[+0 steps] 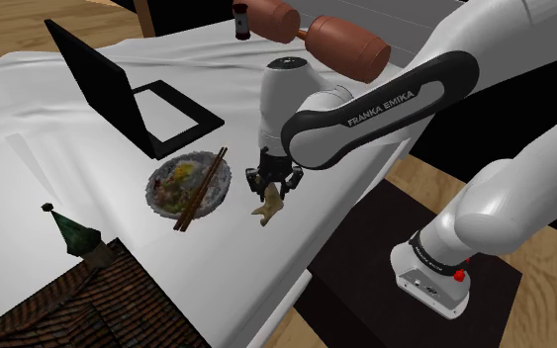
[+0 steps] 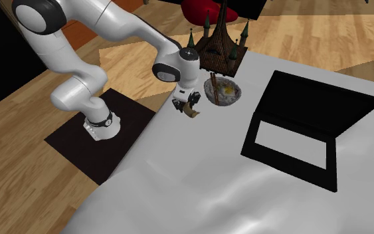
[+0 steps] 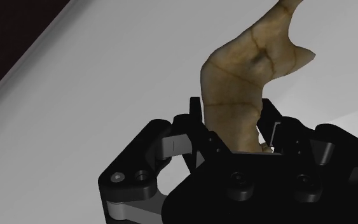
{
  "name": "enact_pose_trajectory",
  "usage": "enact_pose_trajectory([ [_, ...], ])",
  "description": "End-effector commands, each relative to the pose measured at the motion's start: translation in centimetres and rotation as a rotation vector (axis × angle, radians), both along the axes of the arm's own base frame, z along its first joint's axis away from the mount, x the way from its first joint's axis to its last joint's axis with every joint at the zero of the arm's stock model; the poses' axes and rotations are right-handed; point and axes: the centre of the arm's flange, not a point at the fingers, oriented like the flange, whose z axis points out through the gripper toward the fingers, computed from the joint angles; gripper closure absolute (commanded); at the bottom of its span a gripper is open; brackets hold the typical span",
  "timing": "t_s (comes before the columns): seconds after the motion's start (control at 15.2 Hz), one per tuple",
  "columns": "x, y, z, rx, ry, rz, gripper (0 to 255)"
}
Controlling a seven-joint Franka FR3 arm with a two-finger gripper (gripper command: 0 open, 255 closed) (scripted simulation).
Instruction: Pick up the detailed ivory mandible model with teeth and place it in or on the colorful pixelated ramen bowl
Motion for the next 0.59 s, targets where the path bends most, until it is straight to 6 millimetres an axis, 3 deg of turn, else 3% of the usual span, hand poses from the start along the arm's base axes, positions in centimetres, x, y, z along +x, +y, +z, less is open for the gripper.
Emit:
enact_pose_trajectory([
  [0.0,-0.1,0.1,-0.3,0.002,0.003,0.003,255],
  [0.2,-0.1,0.1,-0.3,0.002,0.003,0.003,255],
  [0.53,-0.1,0.1,2.4,0.002,0.003,0.003,255],
])
